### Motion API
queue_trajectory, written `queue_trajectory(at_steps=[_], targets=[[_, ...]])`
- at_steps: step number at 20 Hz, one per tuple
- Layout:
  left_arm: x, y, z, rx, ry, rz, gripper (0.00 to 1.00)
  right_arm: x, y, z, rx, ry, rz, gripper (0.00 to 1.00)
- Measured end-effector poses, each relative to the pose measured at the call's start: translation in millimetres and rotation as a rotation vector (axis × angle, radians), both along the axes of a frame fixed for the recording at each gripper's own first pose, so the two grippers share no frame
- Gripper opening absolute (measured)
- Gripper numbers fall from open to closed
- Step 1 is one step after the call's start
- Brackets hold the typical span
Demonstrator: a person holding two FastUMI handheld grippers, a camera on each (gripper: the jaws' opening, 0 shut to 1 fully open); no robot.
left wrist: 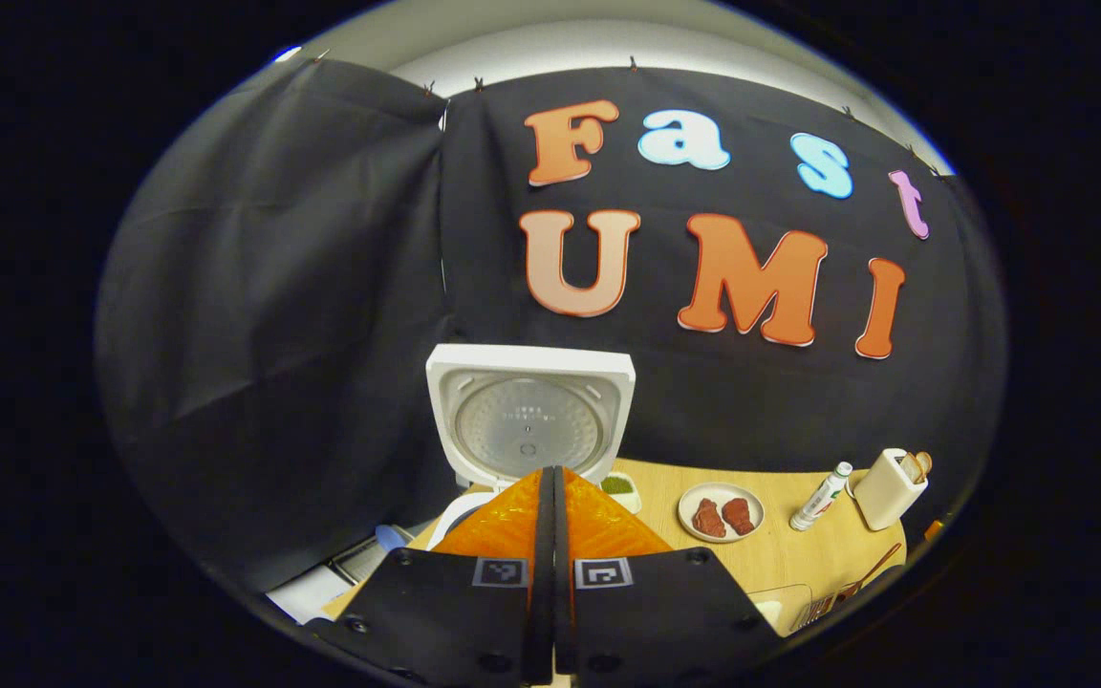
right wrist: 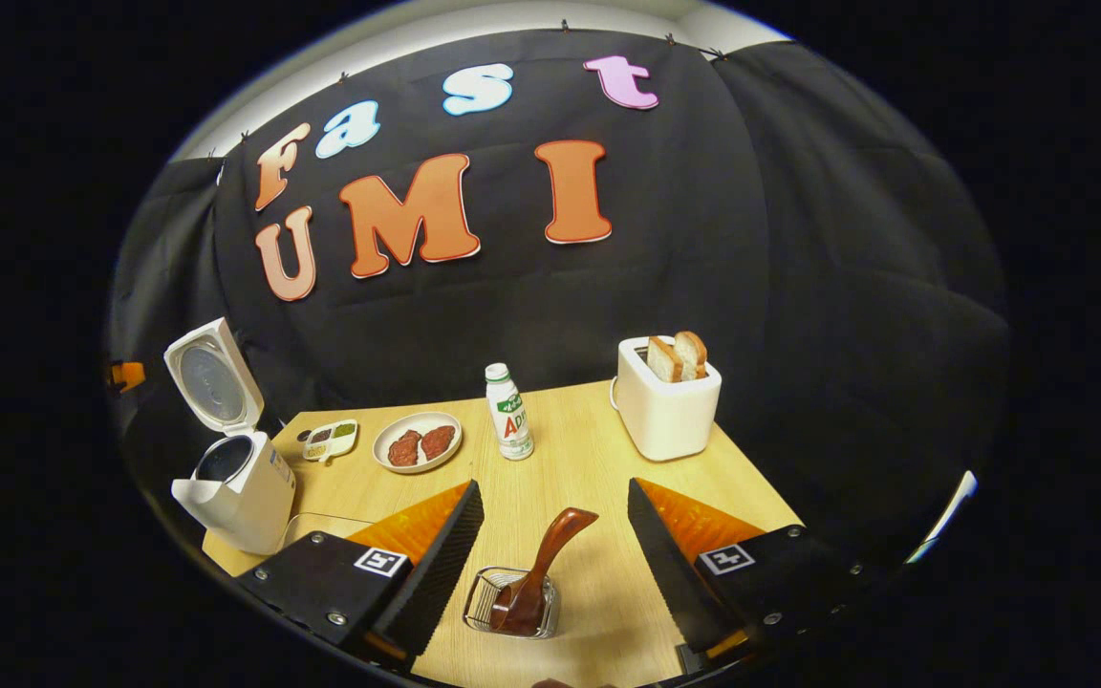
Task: Close the left gripper, press the button to open the rice cooker; take a wooden spoon from the chopstick holder with the right hand, scoop a spoonful of rice and pour it into the rice cooker, then put the wooden spoon back into the chopstick holder.
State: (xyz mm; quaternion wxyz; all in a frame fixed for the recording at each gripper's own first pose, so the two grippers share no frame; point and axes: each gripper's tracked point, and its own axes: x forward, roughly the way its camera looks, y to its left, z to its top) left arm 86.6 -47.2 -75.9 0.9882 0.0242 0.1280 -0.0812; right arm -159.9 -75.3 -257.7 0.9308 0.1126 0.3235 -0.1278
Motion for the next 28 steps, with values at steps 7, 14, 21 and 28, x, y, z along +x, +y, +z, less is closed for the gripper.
queue_trajectory(at_steps=[7,14,21,28], targets=[[-31.5,-35.7,36.9,0.012,-0.151,-0.072,0.07,-3.9,3.4,-48.6,0.108,0.079,-0.016,0.95],[-65.1,-63.6,28.2,0.071,-0.138,-0.132,0.7,4.6,8.9,-91.9,0.23,0.147,-0.026,0.93],[-93.4,-51.3,26.8,0.13,-0.135,-0.081,0.73,22.9,16.3,-117.0,0.375,0.204,-0.026,0.82],[-96.7,-36.0,16.1,0.144,-0.109,-0.059,0.72,20.8,17.7,-120.0,0.418,0.193,-0.086,0.32]])
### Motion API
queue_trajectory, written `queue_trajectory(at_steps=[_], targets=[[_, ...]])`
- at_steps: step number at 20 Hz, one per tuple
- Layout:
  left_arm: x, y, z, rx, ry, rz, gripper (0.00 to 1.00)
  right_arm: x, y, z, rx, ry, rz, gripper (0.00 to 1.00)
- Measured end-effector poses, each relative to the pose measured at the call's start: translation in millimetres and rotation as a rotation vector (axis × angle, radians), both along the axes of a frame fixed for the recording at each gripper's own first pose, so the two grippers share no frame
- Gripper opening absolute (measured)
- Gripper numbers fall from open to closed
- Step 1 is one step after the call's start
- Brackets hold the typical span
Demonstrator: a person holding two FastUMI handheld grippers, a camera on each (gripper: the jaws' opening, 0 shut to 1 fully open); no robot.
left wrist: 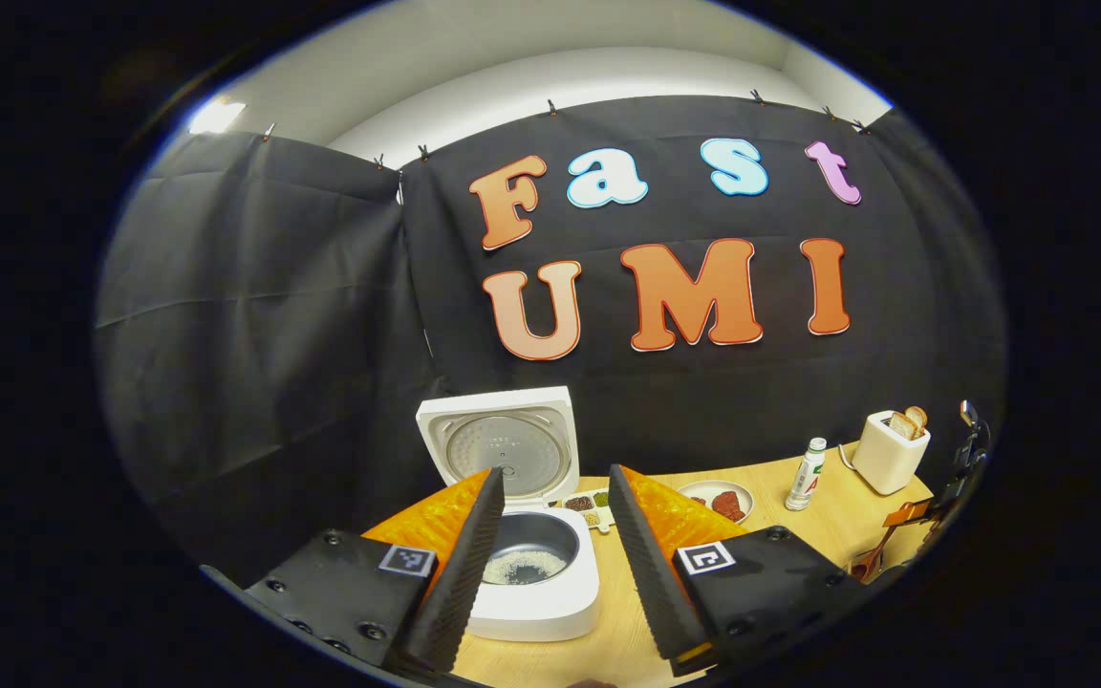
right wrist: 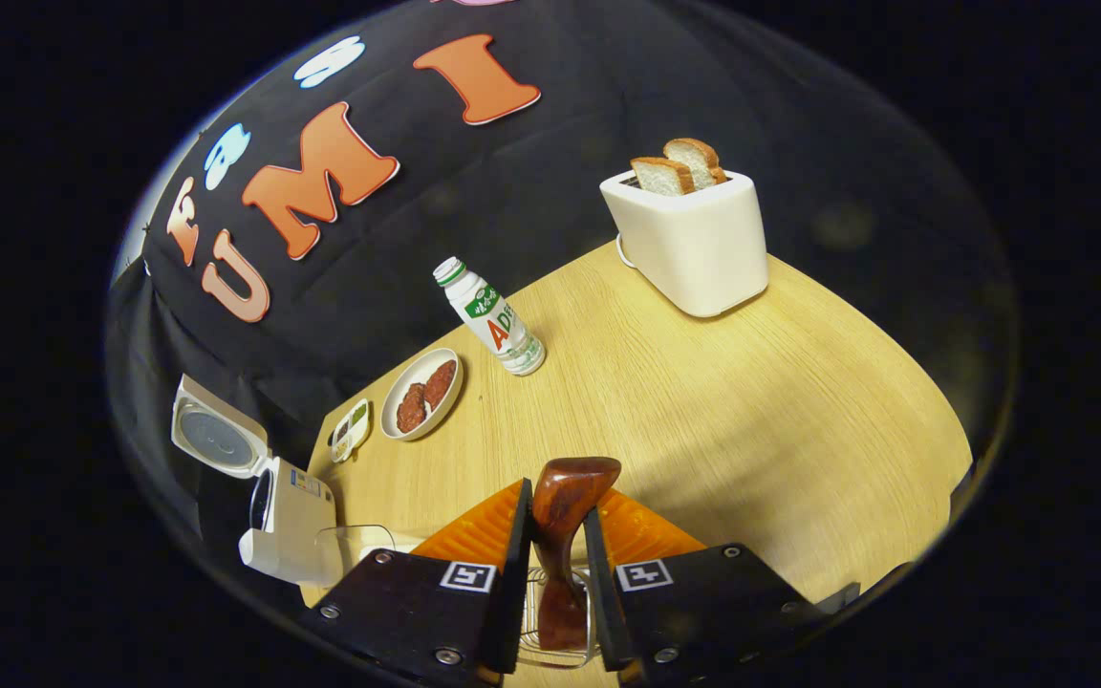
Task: Close the left gripper, press the button to open the rice cooker; take a wooden spoon from the chopstick holder with the right hand, scoop a spoonful of rice and pour it into the rice cooker, then put the wooden spoon back into the chopstick holder.
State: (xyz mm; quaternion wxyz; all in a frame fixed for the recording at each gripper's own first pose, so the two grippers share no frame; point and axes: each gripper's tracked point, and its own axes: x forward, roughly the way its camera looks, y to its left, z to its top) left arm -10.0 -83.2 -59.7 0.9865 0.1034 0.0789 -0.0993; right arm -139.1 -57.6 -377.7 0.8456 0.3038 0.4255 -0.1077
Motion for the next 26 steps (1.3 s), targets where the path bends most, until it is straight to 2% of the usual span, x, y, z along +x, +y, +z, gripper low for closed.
queue_trajectory(at_steps=[1,2,3,4,5,6,7,8,9,11,13,14,15,17,19,20,22,26], targets=[[2.0,0.4,-2.0,0.001,0.003,0.0,0.72,-3.4,3.7,8.9,-0.004,-0.02,-0.005,0.25],[2.4,0.7,-3.6,-0.003,0.007,-0.004,0.72,-6.8,6.0,15.9,-0.003,-0.04,-0.01,0.29],[4.1,-1.0,-6.0,-0.006,0.012,-0.012,0.77,-12.0,8.4,22.3,-0.003,-0.057,-0.019,0.23],[5.1,-0.9,-9.3,-0.008,0.019,-0.025,0.77,-14.2,13.1,28.3,-0.002,-0.08,-0.017,0.22],[5.7,-2.9,-11.1,-0.012,0.026,-0.039,0.77,-20.9,15.8,32.0,-0.021,-0.091,-0.012,0.26],[8.9,-3.9,-12.2,-0.015,0.029,-0.046,0.72,-24.5,17.5,35.7,-0.036,-0.103,-0.014,0.25],[11.9,-5.6,-13.2,-0.02,0.034,-0.057,0.72,-28.2,20.7,39.1,-0.052,-0.109,-0.012,0.25],[14.0,-7.5,-16.3,-0.023,0.037,-0.068,0.72,-30.9,20.6,41.6,-0.076,-0.115,-0.019,0.2],[16.2,-8.7,-16.8,-0.023,0.038,-0.079,0.77,-32.3,17.3,44.8,-0.105,-0.127,-0.038,0.23],[18.6,-8.6,-16.8,-0.015,0.034,-0.096,0.77,-31.2,19.0,57.1,-0.128,-0.153,-0.051,0.18],[19.5,-7.8,-17.1,-0.018,0.03,-0.112,0.77,-27.9,21.4,76.7,-0.152,-0.188,-0.041,0.18],[19.8,-8.3,-17.6,-0.028,0.032,-0.122,0.77,-24.6,21.3,89.9,-0.176,-0.211,-0.028,0.18],[19.8,-6.5,-18.0,-0.036,0.033,-0.123,0.82,-22.6,21.7,104.8,-0.203,-0.236,-0.015,0.18],[22.5,2.1,-19.6,-0.044,0.031,-0.111,0.78,-13.8,28.4,136.7,-0.246,-0.297,0.013,0.18],[24.7,8.4,-23.3,-0.048,0.036,-0.102,0.84,-1.0,48.7,163.4,-0.267,-0.36,0.079,0.18],[24.6,13.3,-25.6,-0.045,0.037,-0.094,0.96,7.0,61.1,174.4,-0.265,-0.39,0.112,0.18],[24.8,23.3,-25.3,-0.04,0.031,-0.075,1.0,20.8,90.8,186.6,-0.248,-0.435,0.177,0.18],[20.4,46.3,-24.2,-0.051,0.018,-0.042,1.0,37.1,146.5,176.3,-0.238,-0.457,0.293,0.18]])
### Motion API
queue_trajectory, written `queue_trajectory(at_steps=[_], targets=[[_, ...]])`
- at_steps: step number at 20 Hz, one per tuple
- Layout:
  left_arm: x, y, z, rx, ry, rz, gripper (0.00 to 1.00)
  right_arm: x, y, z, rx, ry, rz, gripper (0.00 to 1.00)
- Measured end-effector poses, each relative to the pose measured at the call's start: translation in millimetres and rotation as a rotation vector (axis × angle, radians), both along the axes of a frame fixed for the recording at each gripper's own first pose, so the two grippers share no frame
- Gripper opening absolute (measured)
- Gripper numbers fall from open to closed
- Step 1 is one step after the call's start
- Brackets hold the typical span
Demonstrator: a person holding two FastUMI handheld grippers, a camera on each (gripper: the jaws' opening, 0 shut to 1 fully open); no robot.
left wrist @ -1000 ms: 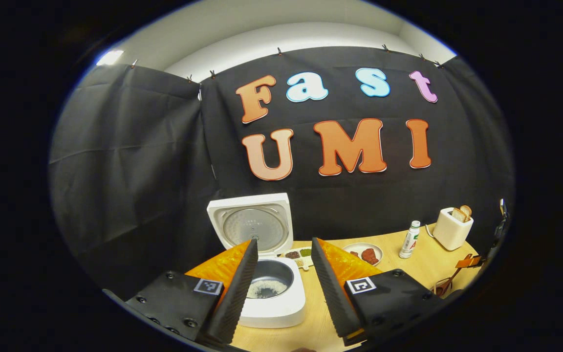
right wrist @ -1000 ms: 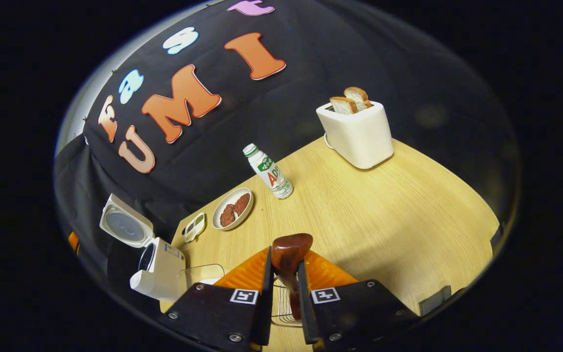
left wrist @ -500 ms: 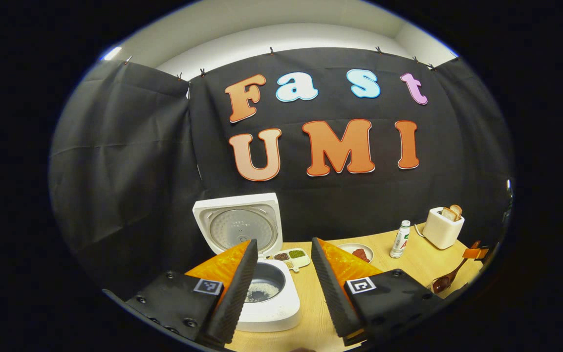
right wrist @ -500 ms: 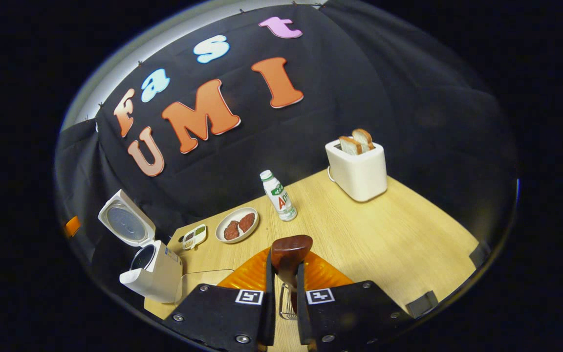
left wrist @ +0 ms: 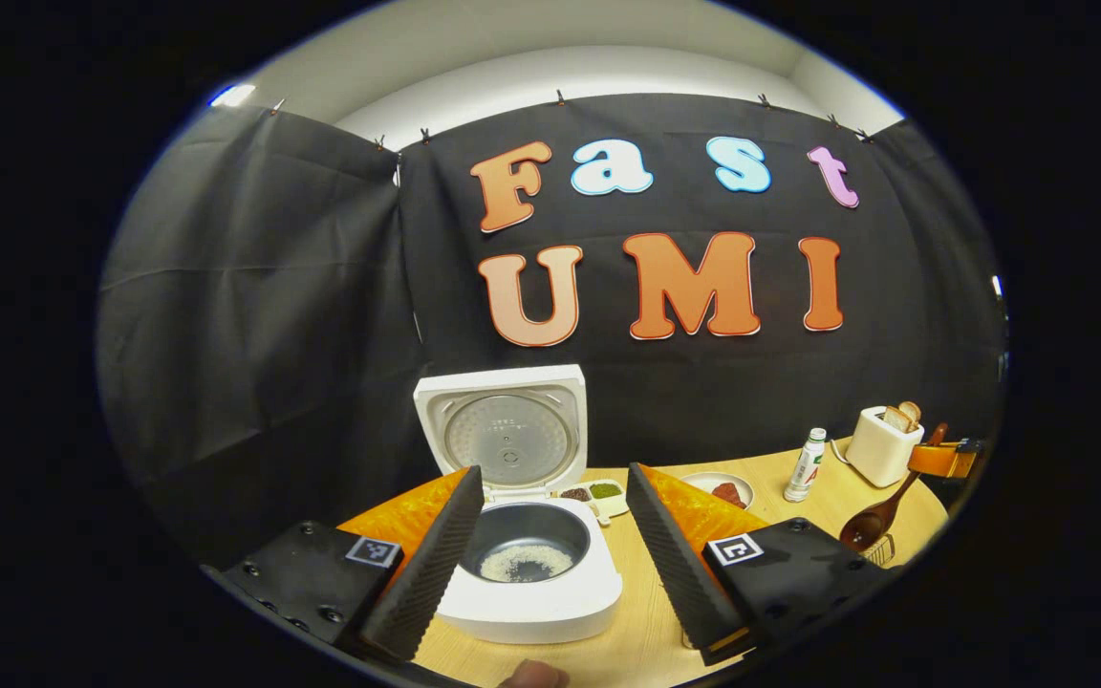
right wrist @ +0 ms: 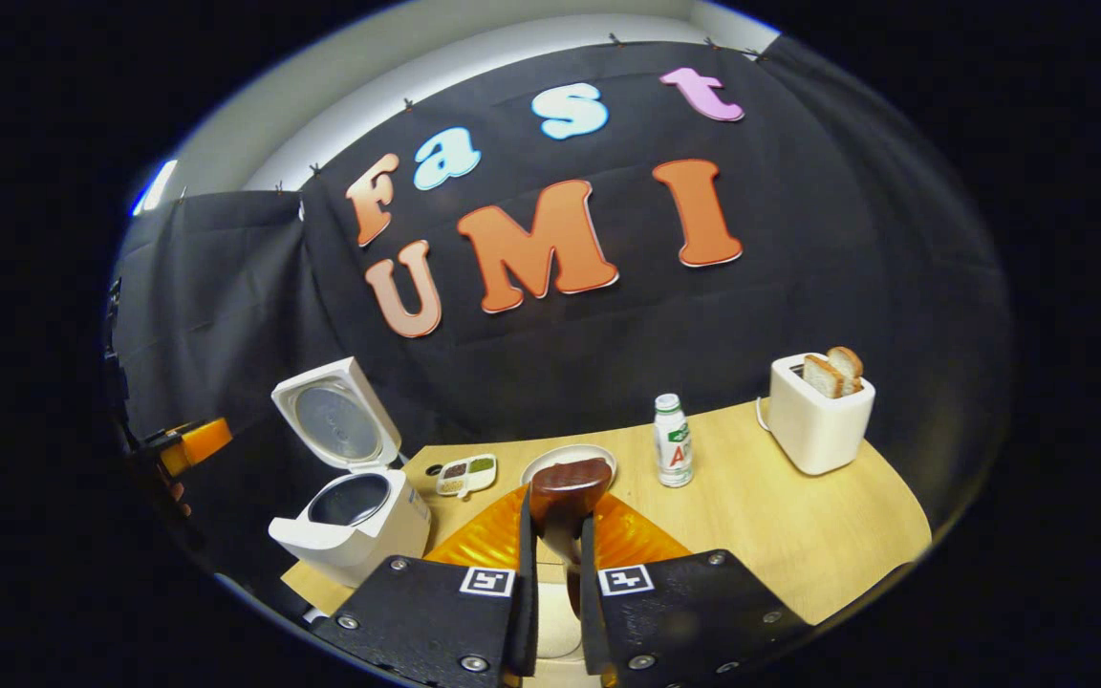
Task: Close the left gripper, press the button to open the rice cooker; take a wooden spoon from the chopstick holder with the right hand, scoop a spoonful of rice and pour it into the rice cooker, then put the wooden spoon back into the chopstick holder.
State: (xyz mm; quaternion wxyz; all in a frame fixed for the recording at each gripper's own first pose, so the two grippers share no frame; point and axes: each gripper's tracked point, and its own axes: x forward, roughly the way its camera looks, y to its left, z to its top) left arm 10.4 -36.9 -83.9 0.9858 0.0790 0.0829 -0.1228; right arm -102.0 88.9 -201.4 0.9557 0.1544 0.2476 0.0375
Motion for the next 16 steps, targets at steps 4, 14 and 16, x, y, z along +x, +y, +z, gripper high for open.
queue_trajectory(at_steps=[4,14,16], targets=[[-7.3,31.6,39.0,0.014,-0.214,0.048,0.99,3.8,37.2,-31.2,-0.097,0.01,0.102,0.18],[-23.3,78.8,38.1,0.092,-0.251,0.153,0.98,-7.1,73.3,-116.9,-0.254,0.091,0.194,0.18],[-21.8,85.3,36.5,0.101,-0.25,0.165,0.98,-2.5,78.5,-114.1,-0.268,0.058,0.182,0.18]])
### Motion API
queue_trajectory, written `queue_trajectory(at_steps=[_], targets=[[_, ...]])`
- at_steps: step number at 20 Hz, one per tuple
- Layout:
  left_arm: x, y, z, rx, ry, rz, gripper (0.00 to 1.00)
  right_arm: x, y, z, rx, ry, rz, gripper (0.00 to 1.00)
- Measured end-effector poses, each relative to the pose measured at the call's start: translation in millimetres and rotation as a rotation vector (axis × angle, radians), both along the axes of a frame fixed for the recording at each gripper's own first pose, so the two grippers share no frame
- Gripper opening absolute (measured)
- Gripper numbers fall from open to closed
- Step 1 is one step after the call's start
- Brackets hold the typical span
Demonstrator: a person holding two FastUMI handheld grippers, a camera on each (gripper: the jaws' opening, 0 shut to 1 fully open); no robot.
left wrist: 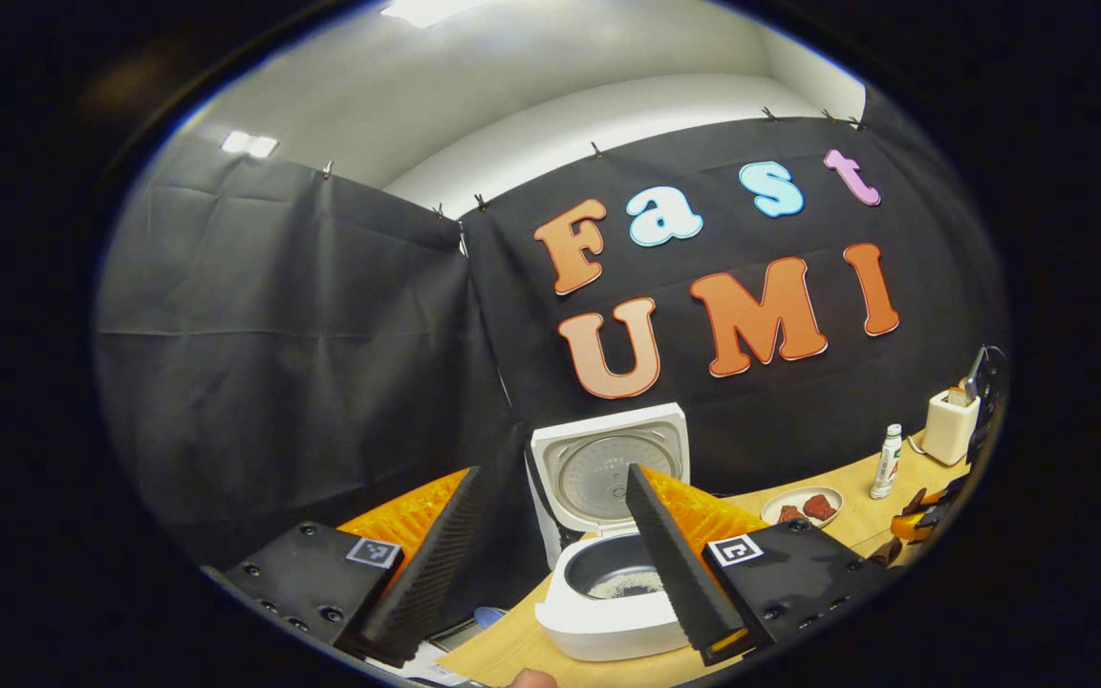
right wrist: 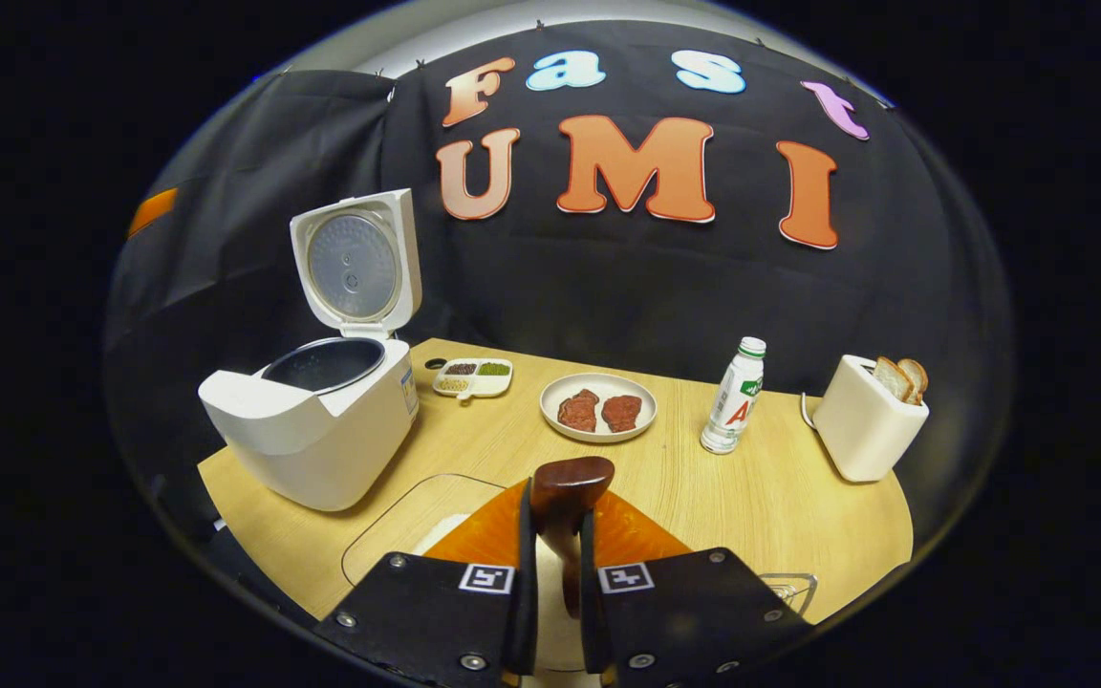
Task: Close the left gripper, press the button to open the rice cooker; take a wooden spoon from the chopstick holder with the right hand, scoop a spoonful of rice and pour it into the rice cooker, then put the wooden spoon back into the chopstick holder.
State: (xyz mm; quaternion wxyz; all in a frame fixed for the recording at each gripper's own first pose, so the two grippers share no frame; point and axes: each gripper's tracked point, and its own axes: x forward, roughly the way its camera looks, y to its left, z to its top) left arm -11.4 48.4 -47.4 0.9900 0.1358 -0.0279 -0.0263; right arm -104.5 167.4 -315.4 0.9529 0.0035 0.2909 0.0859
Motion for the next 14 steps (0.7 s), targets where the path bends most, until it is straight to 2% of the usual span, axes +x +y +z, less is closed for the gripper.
queue_trajectory(at_steps=[6,7,8,9,12,14], targets=[[0.5,-3.5,-5.7,0.002,0.017,-0.011,1.0,-15.4,25.5,-13.5,0.059,0.031,-0.015,0.18],[-0.4,-3.3,-7.0,0.005,0.019,-0.015,0.98,-17.6,29.7,-14.6,0.071,0.041,-0.015,0.18],[0.0,-3.9,-8.0,0.006,0.02,-0.017,0.98,-21.9,36.8,-18.4,0.105,0.067,-0.024,0.14],[0.8,-2.5,-8.4,0.006,0.024,-0.015,0.98,-27.1,45.9,-20.5,0.159,0.097,-0.028,0.18],[2.2,1.5,-13.4,-0.007,0.04,-0.006,0.98,-25.7,57.7,-18.0,0.239,0.132,-0.051,0.18],[-0.5,5.1,-18.3,-0.011,0.051,-0.005,0.98,-22.5,59.0,-21.4,0.336,0.184,-0.11,0.18]])
